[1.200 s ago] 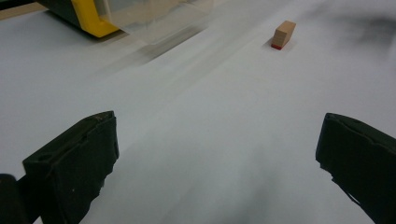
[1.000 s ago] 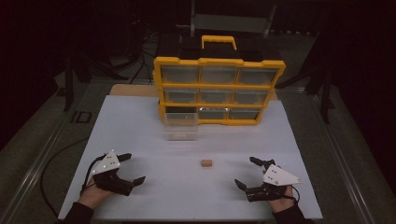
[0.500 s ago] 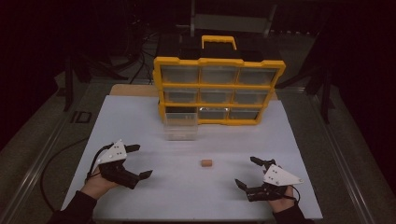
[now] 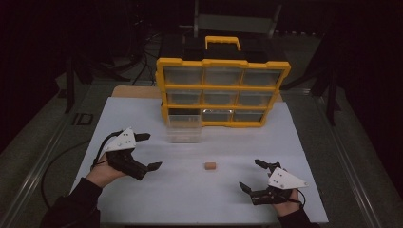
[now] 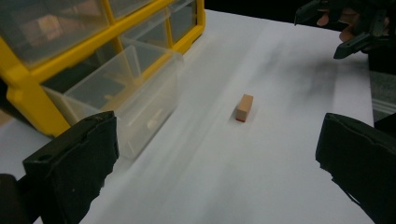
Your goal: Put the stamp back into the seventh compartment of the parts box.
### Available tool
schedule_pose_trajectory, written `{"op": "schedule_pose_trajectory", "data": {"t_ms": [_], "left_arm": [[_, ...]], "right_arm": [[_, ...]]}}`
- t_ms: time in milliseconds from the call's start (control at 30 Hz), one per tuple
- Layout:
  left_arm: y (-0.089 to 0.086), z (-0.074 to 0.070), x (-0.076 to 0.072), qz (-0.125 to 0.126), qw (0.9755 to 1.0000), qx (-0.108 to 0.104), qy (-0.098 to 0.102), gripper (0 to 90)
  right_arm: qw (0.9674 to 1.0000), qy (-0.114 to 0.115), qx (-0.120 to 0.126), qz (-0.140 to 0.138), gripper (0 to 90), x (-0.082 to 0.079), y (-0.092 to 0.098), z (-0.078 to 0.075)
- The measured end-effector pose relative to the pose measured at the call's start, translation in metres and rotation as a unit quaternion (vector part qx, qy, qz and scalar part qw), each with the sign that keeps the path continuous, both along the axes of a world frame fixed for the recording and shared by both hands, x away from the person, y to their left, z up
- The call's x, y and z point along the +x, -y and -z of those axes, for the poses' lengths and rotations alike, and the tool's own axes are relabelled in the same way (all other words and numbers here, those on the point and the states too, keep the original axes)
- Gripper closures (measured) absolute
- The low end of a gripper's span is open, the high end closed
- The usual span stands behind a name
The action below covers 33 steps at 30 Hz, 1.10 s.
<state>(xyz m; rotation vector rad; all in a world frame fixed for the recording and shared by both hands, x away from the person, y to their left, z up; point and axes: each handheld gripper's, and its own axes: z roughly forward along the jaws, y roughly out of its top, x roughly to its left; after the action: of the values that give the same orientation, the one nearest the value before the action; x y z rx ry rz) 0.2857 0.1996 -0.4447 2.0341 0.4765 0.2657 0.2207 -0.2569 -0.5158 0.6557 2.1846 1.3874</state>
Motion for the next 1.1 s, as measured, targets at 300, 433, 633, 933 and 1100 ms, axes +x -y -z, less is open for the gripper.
{"op": "schedule_pose_trajectory", "data": {"t_ms": [300, 433, 633, 933, 1100], "left_arm": [[0.021, -0.014, 0.015, 0.024, 0.9997, 0.003, 0.006, 0.0], [0.031, -0.019, 0.021, 0.035, 0.9993, 0.002, 0.009, 0.0], [0.049, -0.02, 0.029, 0.054, 0.9985, 0.009, 0.011, 0.0], [0.075, -0.017, 0.033, 0.084, 0.9961, 0.027, 0.012, 0.0], [0.085, -0.014, 0.035, 0.096, 0.9948, 0.033, 0.007, 0.0]], "right_arm": [[1.0, -0.001, 0.002, 0.001, 8.2, 0.0, 0.0, 0.0], [1.0, -0.001, 0.001, 0.001, 8.2, 0.0, 0.0, 0.0], [1.0, -0.003, 0.002, 0.001, 8.2, 0.0, 0.0, 0.0], [1.0, -0.002, 0.0, -0.001, 8.2, 0.0, 0.0, 0.001], [1.0, -0.005, 0.002, -0.001, 8.2, 0.0, 0.0, 0.001]]}}
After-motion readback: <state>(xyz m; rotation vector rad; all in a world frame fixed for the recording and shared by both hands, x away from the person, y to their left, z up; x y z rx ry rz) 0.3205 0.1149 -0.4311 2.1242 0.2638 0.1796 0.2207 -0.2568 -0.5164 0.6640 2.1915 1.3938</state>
